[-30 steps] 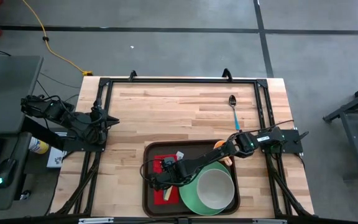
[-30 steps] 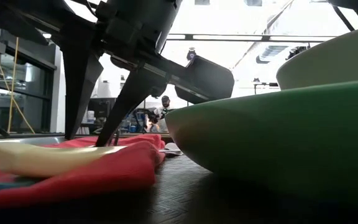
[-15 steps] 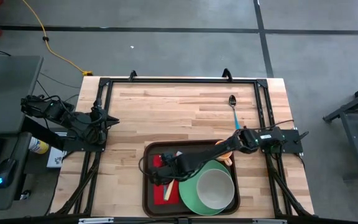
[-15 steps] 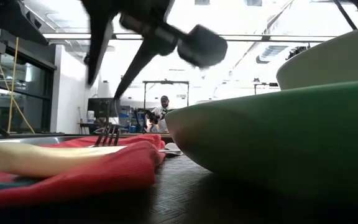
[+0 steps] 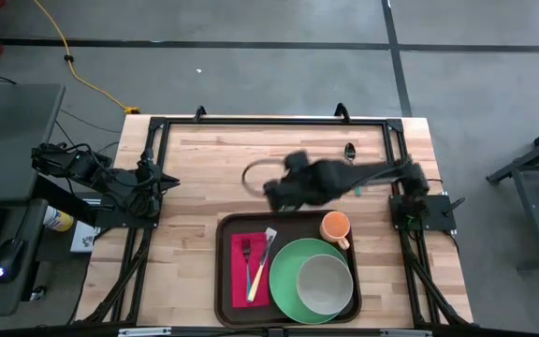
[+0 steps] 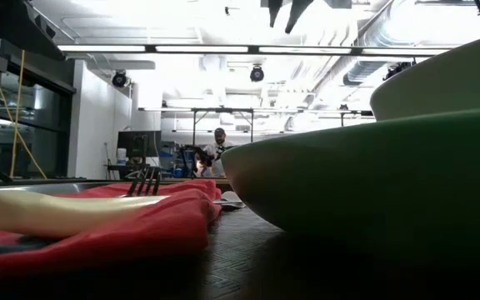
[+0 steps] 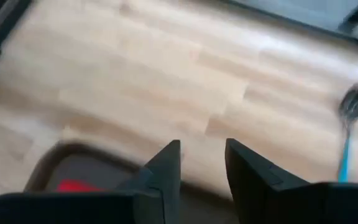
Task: Set up tray
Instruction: Put the blue spoon on the red napkin to the left of the blue fork
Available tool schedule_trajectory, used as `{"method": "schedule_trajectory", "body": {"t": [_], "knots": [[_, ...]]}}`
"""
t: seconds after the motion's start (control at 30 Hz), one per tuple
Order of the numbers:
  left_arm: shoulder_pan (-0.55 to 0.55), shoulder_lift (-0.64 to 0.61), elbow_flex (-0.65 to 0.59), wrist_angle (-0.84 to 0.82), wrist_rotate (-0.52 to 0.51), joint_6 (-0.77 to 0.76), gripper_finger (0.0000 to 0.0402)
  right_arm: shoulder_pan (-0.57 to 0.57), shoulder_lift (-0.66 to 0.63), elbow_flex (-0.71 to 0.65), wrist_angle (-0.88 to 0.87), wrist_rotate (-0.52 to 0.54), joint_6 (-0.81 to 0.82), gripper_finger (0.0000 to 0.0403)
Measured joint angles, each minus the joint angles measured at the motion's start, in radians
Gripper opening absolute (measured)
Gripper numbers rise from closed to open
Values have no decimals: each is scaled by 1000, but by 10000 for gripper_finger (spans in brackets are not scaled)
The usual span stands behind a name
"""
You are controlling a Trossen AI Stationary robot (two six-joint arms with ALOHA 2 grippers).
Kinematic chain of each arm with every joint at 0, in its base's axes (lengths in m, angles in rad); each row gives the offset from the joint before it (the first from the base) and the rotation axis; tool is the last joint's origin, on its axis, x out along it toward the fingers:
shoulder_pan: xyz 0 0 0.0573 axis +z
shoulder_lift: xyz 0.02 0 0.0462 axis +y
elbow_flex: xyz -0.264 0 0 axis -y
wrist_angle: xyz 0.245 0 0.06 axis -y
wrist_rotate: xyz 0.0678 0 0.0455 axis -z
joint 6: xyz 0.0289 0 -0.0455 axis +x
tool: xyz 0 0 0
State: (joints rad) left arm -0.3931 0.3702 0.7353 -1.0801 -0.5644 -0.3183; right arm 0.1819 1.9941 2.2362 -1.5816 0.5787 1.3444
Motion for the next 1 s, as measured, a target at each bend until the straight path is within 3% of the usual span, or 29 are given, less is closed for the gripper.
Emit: {"method": "schedule_trajectory", "body": {"t": [0.1,0.3,0.57,0.8,1.0], "knots": [[0,0,0,0,0,0,67,-74,-100,-61,37,17,-131,104],[0,0,0,0,24,0,67,-262,-264,-246,30,3,-227,104],[0,0,0,1,39,0,67,-517,-440,-613,48,-132,-359,104],[0,0,0,0,44,0,67,-713,-528,-944,357,-357,-563,104],[0,0,0,0,59,0,67,-819,-531,-1135,453,-429,-637,104]]}}
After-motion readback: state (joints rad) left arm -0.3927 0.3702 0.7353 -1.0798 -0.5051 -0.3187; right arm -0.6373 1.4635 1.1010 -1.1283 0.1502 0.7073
